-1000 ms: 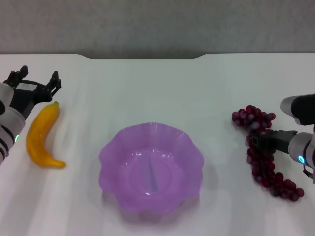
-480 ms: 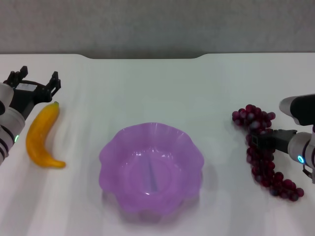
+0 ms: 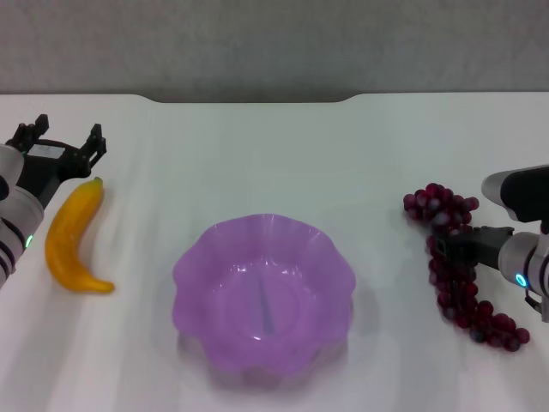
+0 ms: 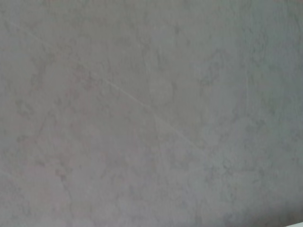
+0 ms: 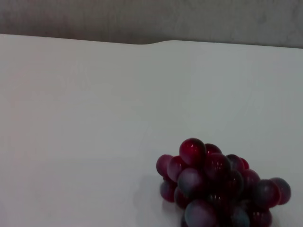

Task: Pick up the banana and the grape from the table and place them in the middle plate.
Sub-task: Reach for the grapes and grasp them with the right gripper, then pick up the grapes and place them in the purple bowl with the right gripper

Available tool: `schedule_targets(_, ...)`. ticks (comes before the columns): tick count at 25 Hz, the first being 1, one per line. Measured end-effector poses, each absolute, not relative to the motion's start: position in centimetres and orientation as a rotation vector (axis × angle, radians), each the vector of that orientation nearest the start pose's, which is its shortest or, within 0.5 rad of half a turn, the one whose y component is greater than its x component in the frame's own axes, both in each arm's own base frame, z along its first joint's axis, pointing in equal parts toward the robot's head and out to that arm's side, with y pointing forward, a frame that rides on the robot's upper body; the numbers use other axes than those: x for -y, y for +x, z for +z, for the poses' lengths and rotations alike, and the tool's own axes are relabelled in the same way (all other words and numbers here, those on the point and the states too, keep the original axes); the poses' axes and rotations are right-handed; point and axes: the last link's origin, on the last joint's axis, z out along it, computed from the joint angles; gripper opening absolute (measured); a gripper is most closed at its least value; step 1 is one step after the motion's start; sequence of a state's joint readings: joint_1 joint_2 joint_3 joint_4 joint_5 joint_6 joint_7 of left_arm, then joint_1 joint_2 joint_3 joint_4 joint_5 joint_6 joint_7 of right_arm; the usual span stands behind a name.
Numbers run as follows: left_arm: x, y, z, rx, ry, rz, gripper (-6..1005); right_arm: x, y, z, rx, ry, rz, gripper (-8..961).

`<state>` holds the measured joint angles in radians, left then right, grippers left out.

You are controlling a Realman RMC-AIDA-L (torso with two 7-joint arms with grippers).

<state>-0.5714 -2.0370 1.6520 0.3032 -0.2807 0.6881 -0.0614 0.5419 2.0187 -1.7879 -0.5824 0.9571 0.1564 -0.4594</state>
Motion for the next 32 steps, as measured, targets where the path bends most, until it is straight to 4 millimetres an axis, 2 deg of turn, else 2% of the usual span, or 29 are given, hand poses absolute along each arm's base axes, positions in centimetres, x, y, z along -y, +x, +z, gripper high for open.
schedule_targets(32,-41.1,-31.4,0.9,0.552,-1.655,-0.439,819,-39.4,30.7,-6.1,-0.919,-1.956,0.055,402)
